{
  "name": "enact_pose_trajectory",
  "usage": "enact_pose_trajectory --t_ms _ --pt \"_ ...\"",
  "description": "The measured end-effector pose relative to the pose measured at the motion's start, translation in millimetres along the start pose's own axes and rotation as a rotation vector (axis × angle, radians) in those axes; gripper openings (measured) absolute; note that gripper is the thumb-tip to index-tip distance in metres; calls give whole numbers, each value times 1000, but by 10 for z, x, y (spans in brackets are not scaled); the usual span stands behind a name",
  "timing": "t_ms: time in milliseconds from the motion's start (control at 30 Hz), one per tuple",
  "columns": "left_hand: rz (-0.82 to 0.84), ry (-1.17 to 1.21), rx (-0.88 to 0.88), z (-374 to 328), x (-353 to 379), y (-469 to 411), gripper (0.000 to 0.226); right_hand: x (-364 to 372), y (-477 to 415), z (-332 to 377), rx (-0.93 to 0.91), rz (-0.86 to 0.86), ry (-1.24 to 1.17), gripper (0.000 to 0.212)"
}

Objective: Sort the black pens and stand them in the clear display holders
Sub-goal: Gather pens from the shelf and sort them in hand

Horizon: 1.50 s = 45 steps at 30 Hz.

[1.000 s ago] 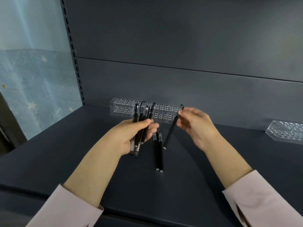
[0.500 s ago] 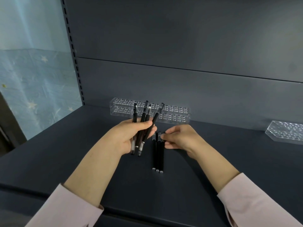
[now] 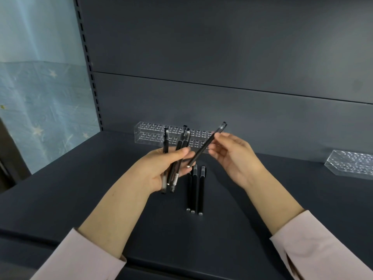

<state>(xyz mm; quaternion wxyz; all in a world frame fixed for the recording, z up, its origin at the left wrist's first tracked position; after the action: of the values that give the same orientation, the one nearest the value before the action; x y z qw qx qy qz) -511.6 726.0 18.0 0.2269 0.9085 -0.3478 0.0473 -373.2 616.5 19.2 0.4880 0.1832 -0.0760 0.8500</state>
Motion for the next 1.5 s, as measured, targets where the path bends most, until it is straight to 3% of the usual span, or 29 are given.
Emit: enact_pose_trajectory --t_ms 100,200,300,467,567,733,900,1267,1500 --pt "-14 41 -15 1 -19 -30 20 -136 -77 44 -8 -95 273 8" --pt "-7 56 -32 0 -12 -46 20 -231 -55 -78 85 -46 706 6" --pt "23 64 -24 -2 -2 -51 21 -208 -4 -182 105 -10 872 11" --pt "43 58 24 -12 -8 -42 20 -145 26 -241 121 47 814 33" --pt "51 -34 102 -23 5 -9 22 -132 36 -166 28 18 751 27" --pt "119 -114 204 29 283 215 18 -141 150 260 -127 68 364 17" --pt "226 -108 279 152 850 435 20 -489 371 655 -236 88 286 10" --pt "239 -175 169 678 2548 789 22 -2721 438 1566 -325 -394 -49 6" --pt "242 -202 2 1231 3872 969 18 -4202 283 2021 -339 -500 171 8"
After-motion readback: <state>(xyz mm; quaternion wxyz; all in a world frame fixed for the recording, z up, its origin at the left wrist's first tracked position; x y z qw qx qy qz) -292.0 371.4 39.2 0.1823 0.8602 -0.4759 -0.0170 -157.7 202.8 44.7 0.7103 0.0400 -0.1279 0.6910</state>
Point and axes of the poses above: each hand's wrist, its own y-axis away from the middle knuckle, its own x-axis out of the palm, z = x × y, the point moved 2 cm from there along -y, towards the middle knuckle, and after that the axes turned 12 degrees about -z, right-handed, at the moved point
